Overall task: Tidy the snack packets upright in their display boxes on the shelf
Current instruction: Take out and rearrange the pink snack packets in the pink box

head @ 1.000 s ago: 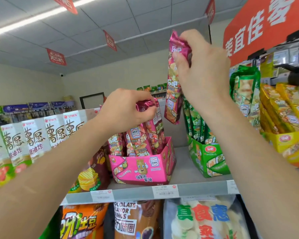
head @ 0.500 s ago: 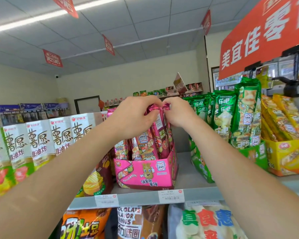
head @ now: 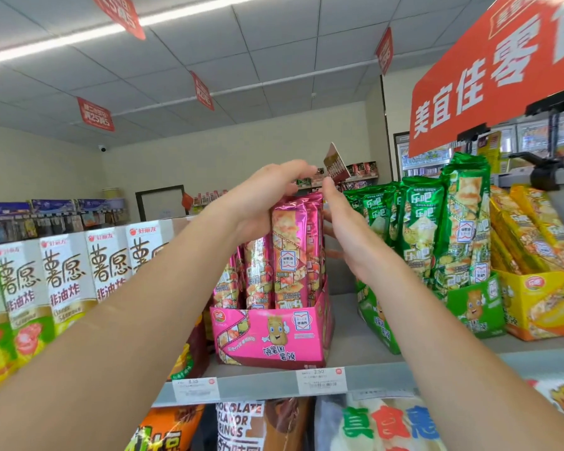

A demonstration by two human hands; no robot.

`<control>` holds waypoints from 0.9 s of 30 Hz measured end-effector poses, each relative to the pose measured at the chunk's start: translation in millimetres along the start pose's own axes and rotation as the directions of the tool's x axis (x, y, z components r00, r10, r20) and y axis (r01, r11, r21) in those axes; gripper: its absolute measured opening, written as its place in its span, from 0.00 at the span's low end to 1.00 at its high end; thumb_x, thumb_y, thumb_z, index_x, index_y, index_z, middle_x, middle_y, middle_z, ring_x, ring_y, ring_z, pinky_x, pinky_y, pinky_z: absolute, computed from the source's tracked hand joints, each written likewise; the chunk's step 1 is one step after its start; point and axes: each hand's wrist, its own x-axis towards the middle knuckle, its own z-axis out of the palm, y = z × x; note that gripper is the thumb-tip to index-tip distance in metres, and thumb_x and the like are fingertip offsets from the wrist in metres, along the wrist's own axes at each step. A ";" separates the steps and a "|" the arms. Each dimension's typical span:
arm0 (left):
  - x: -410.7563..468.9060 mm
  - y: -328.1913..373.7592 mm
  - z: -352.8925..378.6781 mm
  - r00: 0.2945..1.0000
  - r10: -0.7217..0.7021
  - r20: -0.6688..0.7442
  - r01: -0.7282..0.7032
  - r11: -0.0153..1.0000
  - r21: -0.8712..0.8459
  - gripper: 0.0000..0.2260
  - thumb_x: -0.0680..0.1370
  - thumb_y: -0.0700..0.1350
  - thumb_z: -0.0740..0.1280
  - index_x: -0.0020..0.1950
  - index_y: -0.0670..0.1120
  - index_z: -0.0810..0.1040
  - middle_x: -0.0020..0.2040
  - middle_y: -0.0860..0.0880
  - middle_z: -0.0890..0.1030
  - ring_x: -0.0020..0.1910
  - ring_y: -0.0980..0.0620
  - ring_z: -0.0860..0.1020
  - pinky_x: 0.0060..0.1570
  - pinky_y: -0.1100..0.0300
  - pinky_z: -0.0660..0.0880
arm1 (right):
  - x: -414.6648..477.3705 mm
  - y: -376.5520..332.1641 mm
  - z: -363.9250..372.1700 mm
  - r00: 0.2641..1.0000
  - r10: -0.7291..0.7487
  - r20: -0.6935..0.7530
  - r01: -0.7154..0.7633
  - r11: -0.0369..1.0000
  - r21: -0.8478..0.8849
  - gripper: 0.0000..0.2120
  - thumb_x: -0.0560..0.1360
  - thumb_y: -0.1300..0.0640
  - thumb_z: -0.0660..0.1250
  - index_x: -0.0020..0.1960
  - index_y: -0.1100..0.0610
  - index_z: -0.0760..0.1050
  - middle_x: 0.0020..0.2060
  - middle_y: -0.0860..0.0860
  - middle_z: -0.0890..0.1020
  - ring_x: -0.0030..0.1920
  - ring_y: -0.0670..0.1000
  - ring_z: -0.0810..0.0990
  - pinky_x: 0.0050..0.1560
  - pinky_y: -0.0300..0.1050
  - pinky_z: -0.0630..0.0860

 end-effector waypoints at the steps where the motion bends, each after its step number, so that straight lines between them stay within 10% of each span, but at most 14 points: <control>1: 0.8 -0.6 1.1 1.000 0.007 0.020 -0.007 1.000 0.030 0.11 0.77 0.50 0.67 0.56 0.46 0.78 0.55 0.42 0.79 0.36 0.50 0.84 0.37 0.56 0.81 | -2.3 -2.3 -0.5 0.999 -0.013 0.029 0.013 1.000 0.004 0.20 0.79 0.33 0.46 0.37 0.18 0.71 0.36 0.26 0.80 0.38 0.26 0.78 0.45 0.41 0.68; 5: 2.8 -3.3 5.3 0.991 0.062 0.122 -0.109 0.899 0.424 0.20 0.75 0.59 0.65 0.59 0.48 0.79 0.54 0.49 0.84 0.52 0.51 0.83 0.56 0.52 0.77 | -3.3 -7.7 -0.2 0.998 -0.059 0.015 0.060 0.998 -0.018 0.22 0.79 0.32 0.44 0.35 0.21 0.74 0.34 0.24 0.78 0.35 0.22 0.74 0.43 0.37 0.65; 9: 5.7 4.8 6.6 0.988 0.024 0.154 -0.111 0.804 0.585 0.28 0.77 0.66 0.56 0.71 0.53 0.70 0.72 0.50 0.72 0.69 0.50 0.71 0.70 0.46 0.66 | -10.2 -12.8 -1.5 0.981 -0.132 -0.139 0.133 0.991 -0.001 0.27 0.79 0.31 0.46 0.72 0.40 0.65 0.63 0.32 0.73 0.46 0.22 0.67 0.54 0.29 0.61; 12: 9.8 13.6 2.8 0.994 0.015 0.111 -0.072 0.844 0.531 0.18 0.82 0.59 0.53 0.65 0.52 0.73 0.67 0.49 0.75 0.66 0.50 0.73 0.68 0.47 0.68 | -31.2 -21.2 7.5 0.853 -0.435 -0.288 0.351 0.887 -0.299 0.31 0.75 0.30 0.52 0.71 0.46 0.65 0.63 0.32 0.71 0.60 0.29 0.68 0.55 0.22 0.61; 14: 13.5 20.1 -0.9 0.996 -0.009 0.093 -0.040 0.856 0.516 0.18 0.83 0.56 0.52 0.65 0.51 0.73 0.64 0.50 0.77 0.62 0.49 0.75 0.65 0.47 0.70 | -39.4 -22.7 15.0 0.799 -0.575 -0.177 0.353 0.687 -0.636 0.38 0.71 0.28 0.57 0.74 0.49 0.59 0.70 0.44 0.67 0.70 0.44 0.65 0.67 0.39 0.63; 17: 16.1 27.2 -7.2 0.994 -0.085 0.075 0.035 0.858 0.512 0.19 0.82 0.54 0.51 0.67 0.48 0.73 0.63 0.42 0.78 0.55 0.43 0.78 0.58 0.48 0.73 | -38.9 -25.7 19.6 0.879 -0.469 -0.086 0.234 0.580 -0.781 0.48 0.69 0.30 0.65 0.78 0.48 0.47 0.76 0.47 0.60 0.74 0.50 0.62 0.69 0.61 0.65; 23: 22.2 18.0 -19.5 0.997 -0.073 0.004 0.068 0.941 0.332 0.17 0.82 0.47 0.56 0.71 0.46 0.69 0.62 0.36 0.75 0.59 0.40 0.78 0.57 0.50 0.77 | -32.2 -22.3 4.8 0.932 -0.356 -0.065 0.182 0.616 -0.766 0.38 0.70 0.35 0.67 0.73 0.37 0.52 0.65 0.43 0.74 0.65 0.51 0.72 0.61 0.60 0.68; 27: 26.6 10.5 -24.3 0.999 0.046 -0.018 -0.025 0.783 0.621 0.19 0.81 0.34 0.58 0.73 0.42 0.67 0.60 0.40 0.78 0.55 0.47 0.80 0.52 0.56 0.80 | -28.5 -31.5 0.1 0.965 -0.259 -0.050 0.123 0.610 -0.783 0.33 0.69 0.38 0.66 0.71 0.40 0.61 0.63 0.46 0.73 0.64 0.52 0.72 0.62 0.61 0.71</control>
